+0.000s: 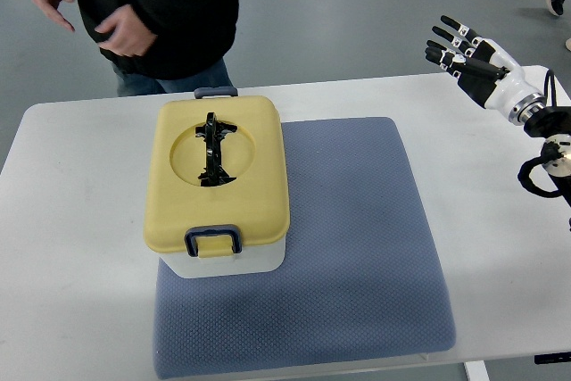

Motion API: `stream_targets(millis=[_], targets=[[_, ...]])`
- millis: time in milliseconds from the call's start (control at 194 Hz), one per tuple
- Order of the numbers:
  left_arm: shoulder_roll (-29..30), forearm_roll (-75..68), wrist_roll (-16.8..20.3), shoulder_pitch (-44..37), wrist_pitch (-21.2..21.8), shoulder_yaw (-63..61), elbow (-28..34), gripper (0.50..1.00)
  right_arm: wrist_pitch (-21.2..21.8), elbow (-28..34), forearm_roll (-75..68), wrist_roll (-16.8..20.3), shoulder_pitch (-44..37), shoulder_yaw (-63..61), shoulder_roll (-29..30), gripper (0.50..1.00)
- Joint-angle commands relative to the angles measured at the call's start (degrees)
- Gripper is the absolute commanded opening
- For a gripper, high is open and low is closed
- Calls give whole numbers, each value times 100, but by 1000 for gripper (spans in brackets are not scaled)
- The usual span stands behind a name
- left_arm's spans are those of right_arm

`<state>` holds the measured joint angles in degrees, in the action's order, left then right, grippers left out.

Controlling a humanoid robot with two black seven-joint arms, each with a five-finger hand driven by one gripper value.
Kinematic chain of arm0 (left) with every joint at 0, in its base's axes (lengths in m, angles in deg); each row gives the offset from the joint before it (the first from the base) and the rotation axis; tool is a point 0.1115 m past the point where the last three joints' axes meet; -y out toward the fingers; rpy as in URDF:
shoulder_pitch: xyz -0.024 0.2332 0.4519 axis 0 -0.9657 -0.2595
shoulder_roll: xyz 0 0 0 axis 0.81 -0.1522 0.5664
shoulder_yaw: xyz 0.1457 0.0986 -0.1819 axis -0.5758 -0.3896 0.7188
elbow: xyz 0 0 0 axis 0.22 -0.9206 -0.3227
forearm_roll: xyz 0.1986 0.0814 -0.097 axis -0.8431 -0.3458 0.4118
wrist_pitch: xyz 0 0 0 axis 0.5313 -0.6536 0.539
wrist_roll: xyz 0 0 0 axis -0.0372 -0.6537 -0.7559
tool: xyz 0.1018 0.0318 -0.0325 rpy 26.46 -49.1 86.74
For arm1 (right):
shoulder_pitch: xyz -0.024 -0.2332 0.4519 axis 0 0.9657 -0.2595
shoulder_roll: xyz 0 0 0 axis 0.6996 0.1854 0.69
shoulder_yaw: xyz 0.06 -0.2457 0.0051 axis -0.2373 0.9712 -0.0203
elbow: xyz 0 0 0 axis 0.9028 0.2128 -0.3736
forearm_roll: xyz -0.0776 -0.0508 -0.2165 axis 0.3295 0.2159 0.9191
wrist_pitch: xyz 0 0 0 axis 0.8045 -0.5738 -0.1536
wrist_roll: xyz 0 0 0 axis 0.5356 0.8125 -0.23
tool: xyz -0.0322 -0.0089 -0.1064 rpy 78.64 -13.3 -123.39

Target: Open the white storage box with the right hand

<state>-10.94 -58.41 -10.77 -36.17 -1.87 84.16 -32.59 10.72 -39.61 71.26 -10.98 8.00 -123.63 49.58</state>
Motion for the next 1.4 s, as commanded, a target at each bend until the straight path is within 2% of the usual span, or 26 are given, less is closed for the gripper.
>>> stream_targets(millis=[0, 1395], targets=[[0, 0, 2, 0, 1, -2, -9, 1000, 9, 3, 9, 0, 8, 21, 19, 928], [0, 0, 2, -9, 1, 51, -9, 1000, 194, 82, 35, 9, -1, 56, -52, 930]])
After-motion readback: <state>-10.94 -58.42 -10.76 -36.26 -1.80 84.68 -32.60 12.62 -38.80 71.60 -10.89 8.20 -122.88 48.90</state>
